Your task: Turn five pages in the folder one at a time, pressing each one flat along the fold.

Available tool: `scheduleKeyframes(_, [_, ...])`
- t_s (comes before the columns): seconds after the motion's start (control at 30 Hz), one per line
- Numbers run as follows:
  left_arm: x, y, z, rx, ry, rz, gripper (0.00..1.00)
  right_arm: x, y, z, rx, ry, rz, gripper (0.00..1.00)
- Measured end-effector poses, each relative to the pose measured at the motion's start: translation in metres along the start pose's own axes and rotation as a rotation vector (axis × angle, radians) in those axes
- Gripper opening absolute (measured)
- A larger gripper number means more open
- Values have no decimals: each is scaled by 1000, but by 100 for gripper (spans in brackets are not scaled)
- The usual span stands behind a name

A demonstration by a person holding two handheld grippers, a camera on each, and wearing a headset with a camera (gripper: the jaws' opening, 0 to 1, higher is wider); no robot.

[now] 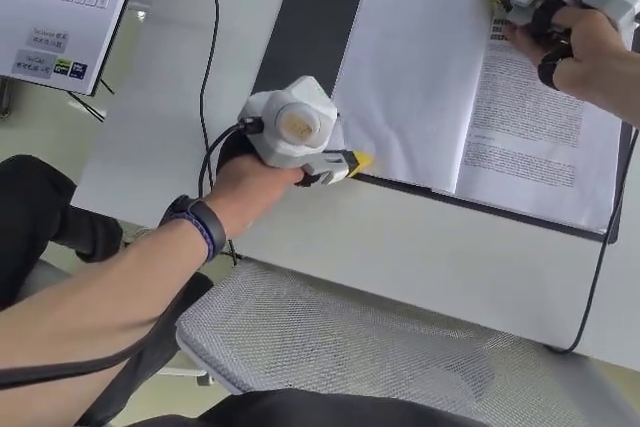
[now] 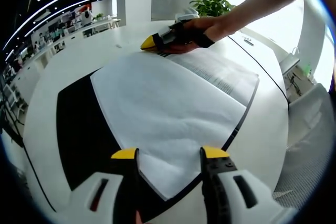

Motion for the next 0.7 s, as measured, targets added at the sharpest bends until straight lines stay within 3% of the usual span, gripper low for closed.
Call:
scheduleKeyframes(0.2, [-1, 0, 0, 0, 3, 2, 45, 1, -3, 1, 6, 4, 20, 0])
scheduleKeyframes(0.7, [-2, 1, 1, 3, 3, 7, 44, -15, -56, 35, -82, 95, 69, 0])
Point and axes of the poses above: the centre of the closed fingertips' face, and the gripper's own axes: z roughly backward along the fingers, x roughly to its right, y roughly out of its top, the point moved 5 cm from there along z, roughly backward along the fingers, and after that the axes turned 3 degrees about -x, right-handed, at the moved point
